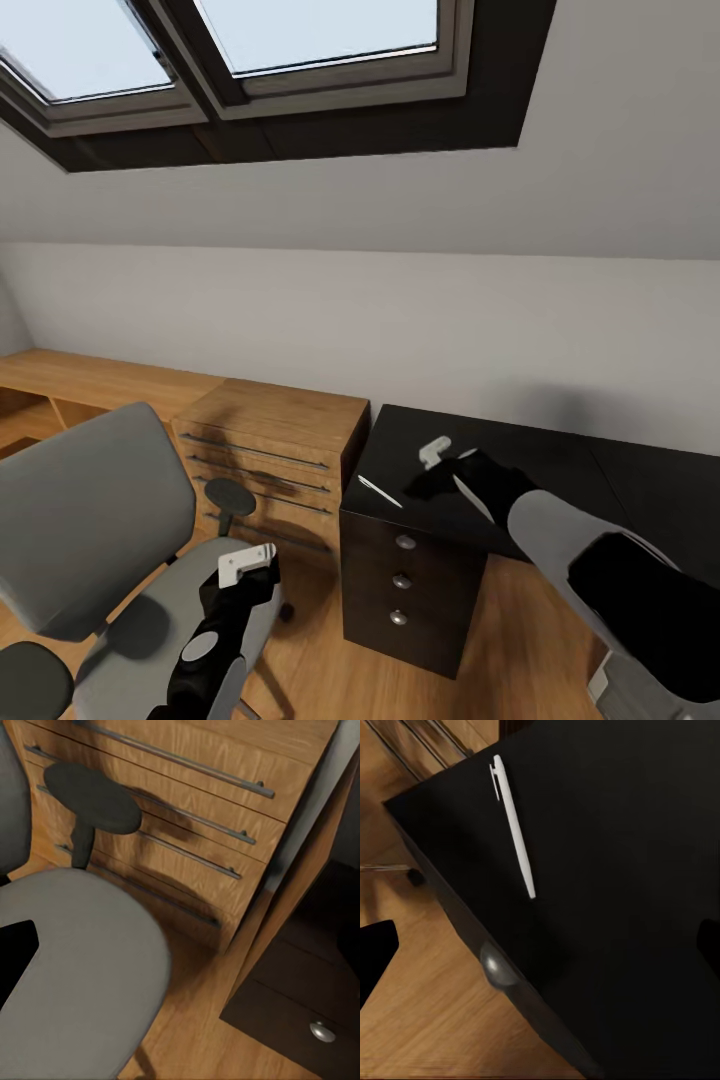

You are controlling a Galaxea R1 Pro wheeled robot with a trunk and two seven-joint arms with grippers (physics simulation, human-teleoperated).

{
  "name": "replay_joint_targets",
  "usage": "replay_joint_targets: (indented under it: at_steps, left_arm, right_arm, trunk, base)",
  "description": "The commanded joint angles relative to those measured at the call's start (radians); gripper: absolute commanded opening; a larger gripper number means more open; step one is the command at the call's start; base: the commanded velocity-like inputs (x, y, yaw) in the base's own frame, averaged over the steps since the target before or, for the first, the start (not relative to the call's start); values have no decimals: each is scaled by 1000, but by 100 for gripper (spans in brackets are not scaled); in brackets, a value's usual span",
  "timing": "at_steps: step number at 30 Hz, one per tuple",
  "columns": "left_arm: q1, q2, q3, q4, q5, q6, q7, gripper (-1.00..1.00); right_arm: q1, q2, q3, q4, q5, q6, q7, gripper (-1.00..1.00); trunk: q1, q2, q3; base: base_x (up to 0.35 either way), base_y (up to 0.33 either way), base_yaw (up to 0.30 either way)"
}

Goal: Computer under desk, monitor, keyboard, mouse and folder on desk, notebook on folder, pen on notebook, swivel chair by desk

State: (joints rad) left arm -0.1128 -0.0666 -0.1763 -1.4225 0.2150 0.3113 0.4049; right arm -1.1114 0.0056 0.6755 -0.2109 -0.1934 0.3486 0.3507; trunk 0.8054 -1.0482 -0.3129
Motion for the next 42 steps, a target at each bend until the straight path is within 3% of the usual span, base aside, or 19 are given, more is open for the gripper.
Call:
replay_joint_targets:
  at_steps: [1,8,12,22,39,42]
  left_arm:
    - [-1,0,-2,-1,9,3,8,100]
    - [-1,-1,-3,34,8,1,10,100]
    - [-1,-1,-4,45,8,-1,9,100]
    - [-1,1,0,40,7,-1,9,100]
    - [-1,-3,-1,-20,11,3,9,100]
    - [-1,-4,-1,-21,12,3,9,100]
  right_arm:
    - [0,-4,7,-1,-6,5,4,100]
    - [21,-14,9,1,12,-16,20,100]
    - [52,-10,22,-1,42,-69,24,100]
    - [84,34,30,-3,84,-96,38,100]
    - [87,46,27,-6,81,-95,33,100]
    - [87,46,25,-8,82,-96,34,100]
  trunk:
    - [0,-1,-1]
    - [0,-1,-1]
    - [0,-1,-1]
    - [0,-1,-1]
    - [0,-1,-8]
    - [12,-22,-18]
  base:
    - [0,0,0]
    - [173,0,0]
    - [124,0,0]
    - [175,0,0]
    - [7,0,83]
    - [0,0,67]
